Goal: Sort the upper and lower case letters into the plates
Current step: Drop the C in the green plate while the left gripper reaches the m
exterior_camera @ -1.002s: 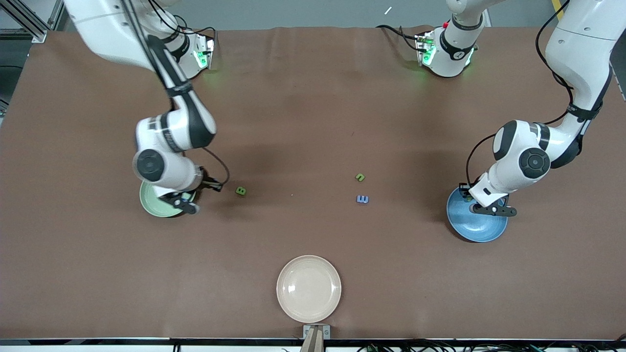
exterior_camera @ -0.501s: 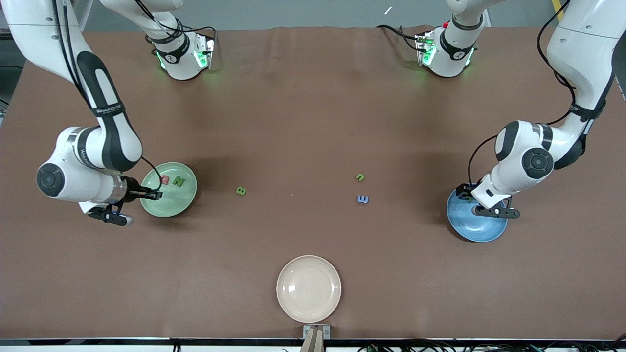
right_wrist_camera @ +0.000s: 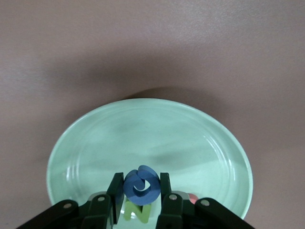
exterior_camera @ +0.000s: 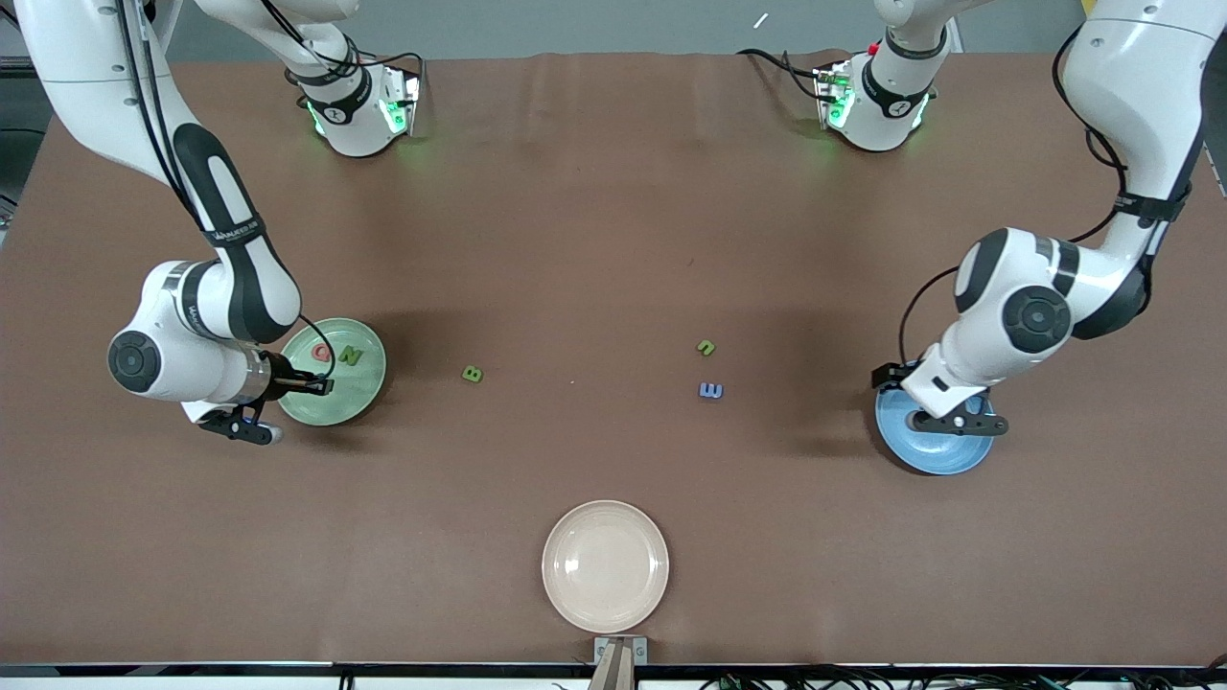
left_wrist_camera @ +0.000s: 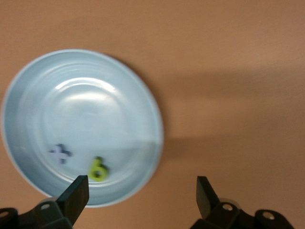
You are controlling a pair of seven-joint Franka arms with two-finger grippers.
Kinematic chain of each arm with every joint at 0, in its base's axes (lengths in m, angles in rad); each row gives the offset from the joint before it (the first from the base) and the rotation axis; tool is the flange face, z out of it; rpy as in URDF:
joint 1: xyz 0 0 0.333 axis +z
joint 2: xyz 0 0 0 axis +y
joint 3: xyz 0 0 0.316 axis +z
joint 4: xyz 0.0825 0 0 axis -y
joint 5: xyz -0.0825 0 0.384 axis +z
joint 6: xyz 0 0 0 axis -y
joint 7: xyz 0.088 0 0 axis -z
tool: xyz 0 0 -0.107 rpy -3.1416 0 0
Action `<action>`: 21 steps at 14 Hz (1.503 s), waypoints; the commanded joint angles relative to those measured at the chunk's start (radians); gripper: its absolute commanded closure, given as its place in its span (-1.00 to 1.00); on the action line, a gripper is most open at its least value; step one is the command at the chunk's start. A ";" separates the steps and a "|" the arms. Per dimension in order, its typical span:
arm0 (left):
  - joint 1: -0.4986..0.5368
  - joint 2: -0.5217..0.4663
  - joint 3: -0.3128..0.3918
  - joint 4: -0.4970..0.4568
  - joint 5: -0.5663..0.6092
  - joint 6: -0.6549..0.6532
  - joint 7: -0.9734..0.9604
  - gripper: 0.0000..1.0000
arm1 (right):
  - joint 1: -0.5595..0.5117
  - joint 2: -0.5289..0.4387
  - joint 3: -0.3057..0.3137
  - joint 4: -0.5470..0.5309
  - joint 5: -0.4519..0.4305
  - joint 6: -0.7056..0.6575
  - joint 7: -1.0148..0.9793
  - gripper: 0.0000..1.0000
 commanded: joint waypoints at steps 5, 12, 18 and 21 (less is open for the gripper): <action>-0.241 0.119 0.000 0.168 0.015 -0.027 -0.360 -0.99 | -0.011 0.023 0.004 -0.009 -0.047 0.027 -0.001 0.85; -0.426 0.286 0.019 0.321 0.015 -0.025 -0.395 -0.98 | -0.001 0.016 0.005 -0.002 -0.043 0.011 0.013 -1.00; -0.518 0.324 0.091 0.329 0.015 -0.014 -0.392 -0.79 | 0.179 -0.009 0.014 0.006 -0.030 -0.016 0.411 -1.00; -0.529 0.346 0.096 0.337 0.015 -0.011 -0.392 -0.70 | 0.279 0.006 0.014 0.015 -0.012 0.093 0.519 -1.00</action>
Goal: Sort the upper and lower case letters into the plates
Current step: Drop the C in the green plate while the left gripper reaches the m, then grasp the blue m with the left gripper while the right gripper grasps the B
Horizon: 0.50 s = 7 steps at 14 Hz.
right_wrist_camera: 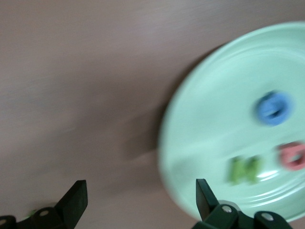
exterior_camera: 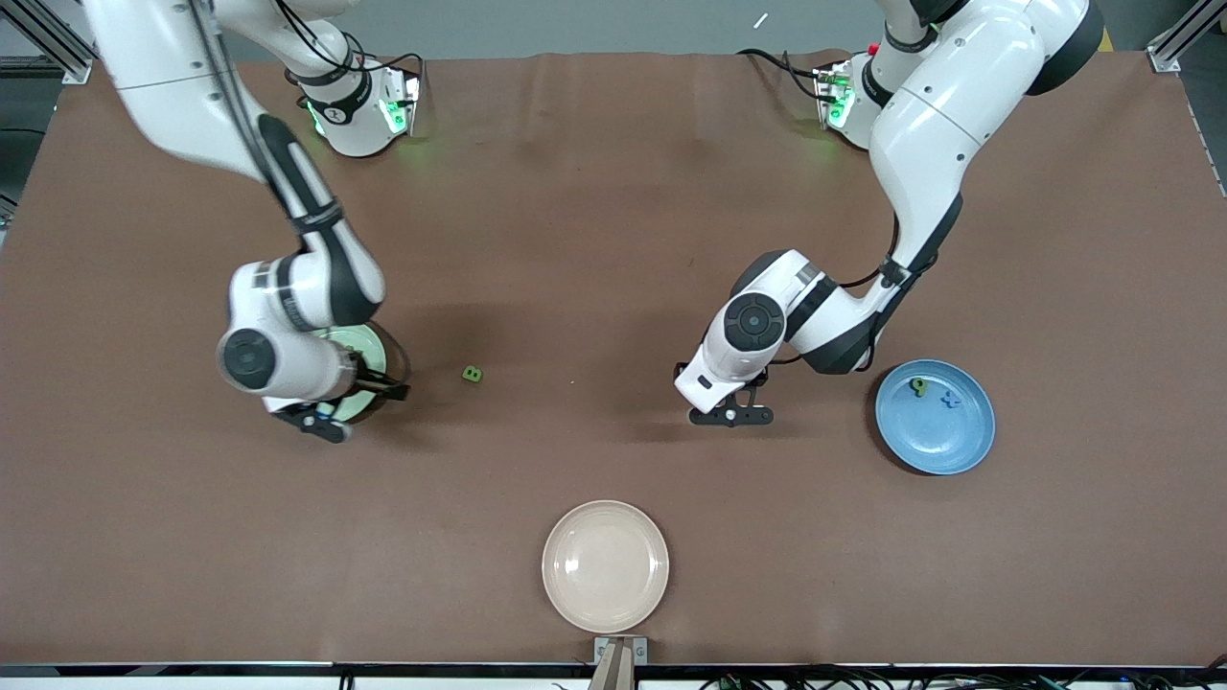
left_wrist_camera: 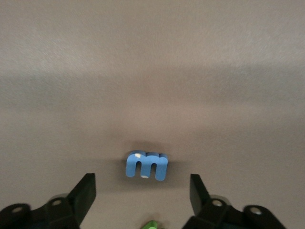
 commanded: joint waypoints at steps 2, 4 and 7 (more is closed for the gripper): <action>-0.016 0.031 0.008 0.033 0.017 -0.006 -0.008 -0.62 | 0.095 0.023 -0.008 -0.015 0.022 0.122 0.106 -1.00; -0.016 0.033 0.008 0.033 0.026 -0.006 -0.009 -0.51 | 0.119 0.040 -0.008 -0.047 0.022 0.203 0.108 -1.00; -0.015 0.037 0.008 0.033 0.032 -0.004 -0.009 -0.28 | 0.148 0.040 -0.009 -0.087 0.022 0.272 0.110 -1.00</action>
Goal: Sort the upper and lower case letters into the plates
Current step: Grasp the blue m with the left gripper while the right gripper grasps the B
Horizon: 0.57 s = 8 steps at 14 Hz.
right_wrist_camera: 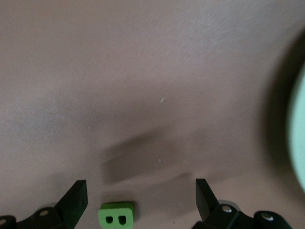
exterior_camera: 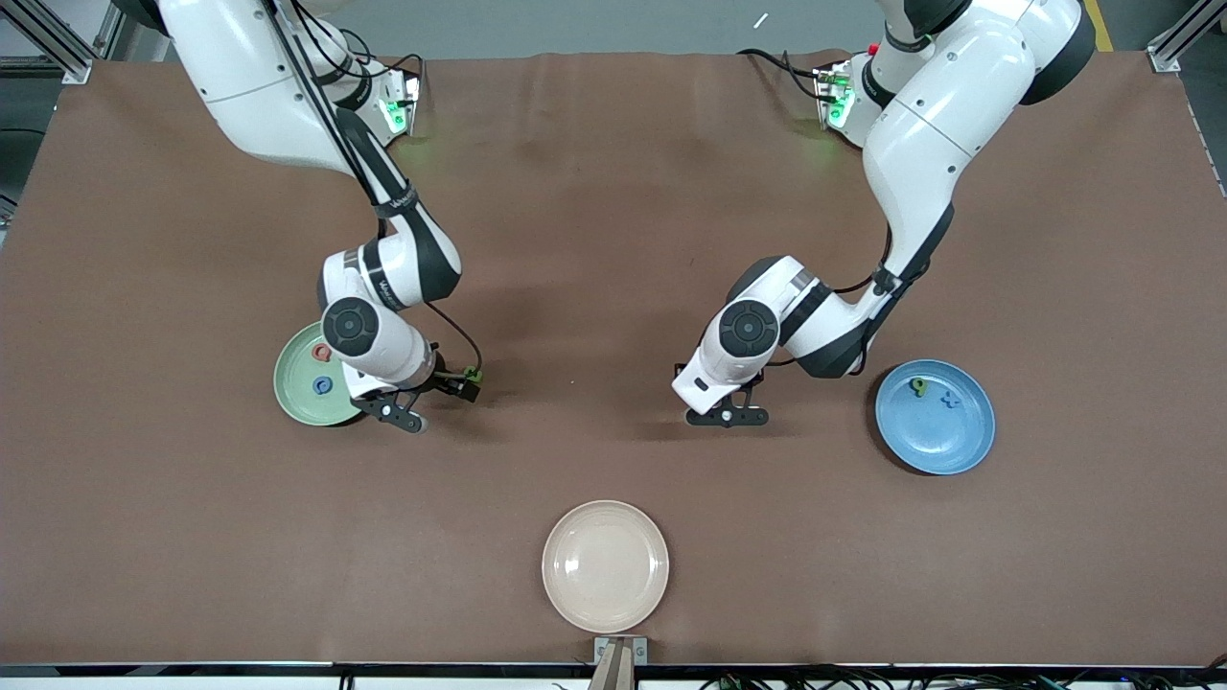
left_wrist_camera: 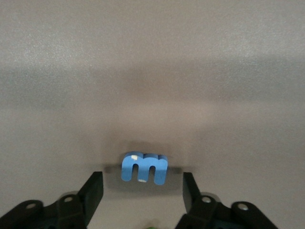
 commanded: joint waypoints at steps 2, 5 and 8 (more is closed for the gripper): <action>-0.012 0.013 0.007 0.024 0.025 -0.003 -0.008 -0.23 | 0.036 -0.015 -0.008 -0.051 0.008 0.059 0.012 -1.00; -0.012 0.015 0.007 0.024 0.025 -0.001 -0.008 -0.11 | 0.054 -0.012 -0.008 -0.057 0.008 0.081 0.020 -1.00; -0.012 0.021 0.009 0.024 0.032 0.017 -0.006 0.06 | 0.080 -0.014 -0.008 -0.070 0.008 0.078 0.020 -1.00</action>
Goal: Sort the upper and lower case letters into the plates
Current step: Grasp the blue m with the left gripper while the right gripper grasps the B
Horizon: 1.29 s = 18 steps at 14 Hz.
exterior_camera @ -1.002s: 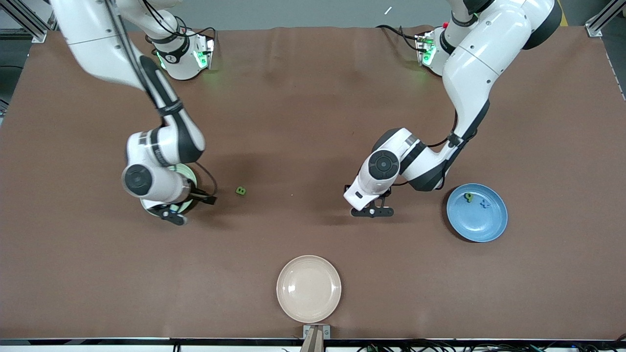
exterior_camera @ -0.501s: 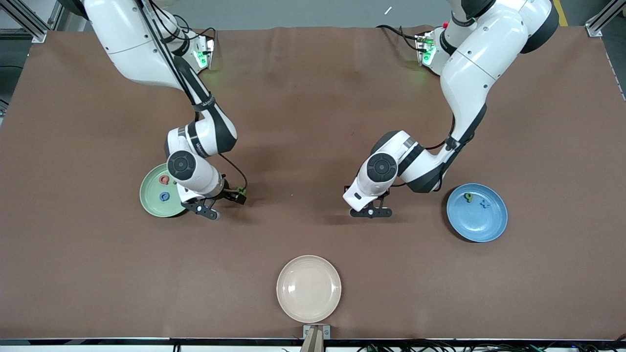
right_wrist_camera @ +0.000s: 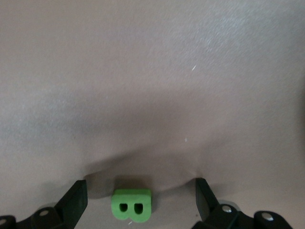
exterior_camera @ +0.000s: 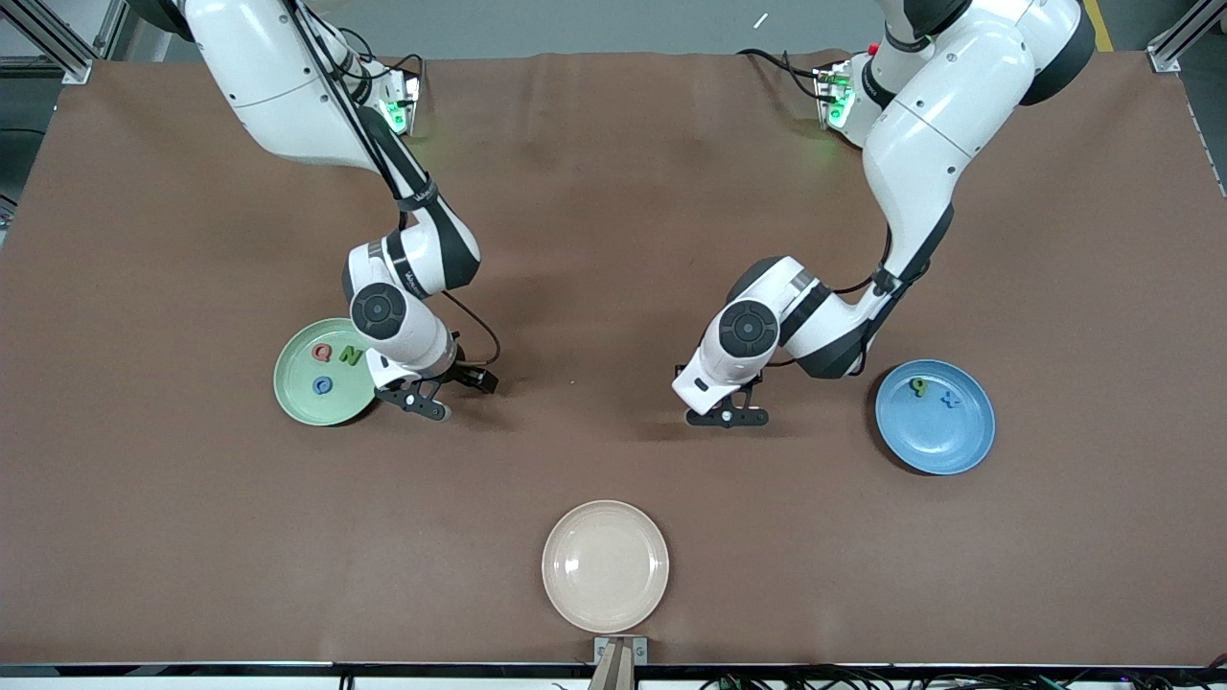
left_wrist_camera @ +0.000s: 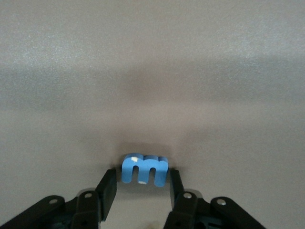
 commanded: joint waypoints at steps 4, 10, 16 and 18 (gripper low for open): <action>-0.012 0.018 0.008 0.023 0.036 0.012 -0.011 0.39 | 0.053 -0.019 -0.009 -0.039 0.006 0.015 0.011 -0.93; 0.033 -0.044 0.006 0.017 0.038 -0.003 -0.026 0.61 | 0.055 -0.027 -0.009 -0.053 0.005 0.010 -0.002 -0.20; 0.216 -0.177 -0.004 -0.084 0.039 -0.055 0.075 0.64 | 0.029 -0.038 -0.012 -0.050 0.005 -0.010 -0.002 0.72; 0.283 -0.206 -0.004 -0.118 0.039 -0.055 0.151 0.64 | 0.012 -0.062 -0.014 -0.040 0.005 -0.054 -0.002 0.93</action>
